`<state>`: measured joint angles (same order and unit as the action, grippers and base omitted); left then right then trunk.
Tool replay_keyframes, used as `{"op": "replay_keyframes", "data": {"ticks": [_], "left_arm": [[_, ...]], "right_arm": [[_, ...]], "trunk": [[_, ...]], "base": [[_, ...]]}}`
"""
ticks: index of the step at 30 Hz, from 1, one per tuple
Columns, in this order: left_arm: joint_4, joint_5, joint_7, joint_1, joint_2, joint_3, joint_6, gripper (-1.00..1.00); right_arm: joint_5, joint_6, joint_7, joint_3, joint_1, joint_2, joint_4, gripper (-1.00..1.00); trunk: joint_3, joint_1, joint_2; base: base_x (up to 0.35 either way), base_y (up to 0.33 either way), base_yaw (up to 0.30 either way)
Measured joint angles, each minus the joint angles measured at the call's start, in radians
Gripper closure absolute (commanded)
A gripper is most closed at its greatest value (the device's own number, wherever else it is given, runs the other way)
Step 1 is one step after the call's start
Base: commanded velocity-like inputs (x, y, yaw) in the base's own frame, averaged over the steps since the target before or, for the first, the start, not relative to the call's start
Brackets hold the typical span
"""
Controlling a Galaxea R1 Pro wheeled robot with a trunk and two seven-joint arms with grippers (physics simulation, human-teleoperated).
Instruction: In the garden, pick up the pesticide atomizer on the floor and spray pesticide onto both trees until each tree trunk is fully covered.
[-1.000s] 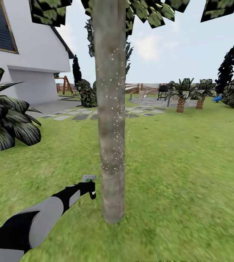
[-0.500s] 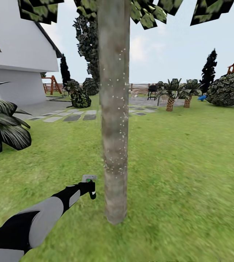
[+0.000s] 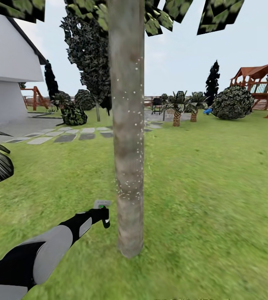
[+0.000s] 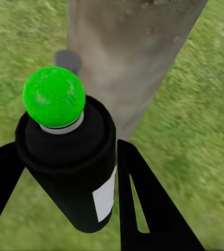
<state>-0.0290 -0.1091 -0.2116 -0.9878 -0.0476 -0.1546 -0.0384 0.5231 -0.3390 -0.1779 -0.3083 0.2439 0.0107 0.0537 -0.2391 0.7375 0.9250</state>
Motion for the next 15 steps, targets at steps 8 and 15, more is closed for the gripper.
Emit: {"op": "replay_keyframes", "data": {"ticks": [8, 15], "left_arm": [[0.0, 0.0, -0.001, 0.001, -0.003, 0.0, 0.006, 1.0], [-0.043, 0.003, 0.006, 0.018, -0.09, 0.008, -0.003, 1.0]], "right_arm": [[-0.001, 0.001, 0.0, 0.0, 0.0, 0.0, -0.001, -1.0], [0.001, -0.002, 0.0, 0.0, 0.002, 0.006, -0.114, -1.0]], "trunk": [[0.002, 0.0, 0.0], [0.002, 0.0, 0.0]], "base": [[0.0, 0.248, -0.186], [0.0, 0.007, -0.004]]}}
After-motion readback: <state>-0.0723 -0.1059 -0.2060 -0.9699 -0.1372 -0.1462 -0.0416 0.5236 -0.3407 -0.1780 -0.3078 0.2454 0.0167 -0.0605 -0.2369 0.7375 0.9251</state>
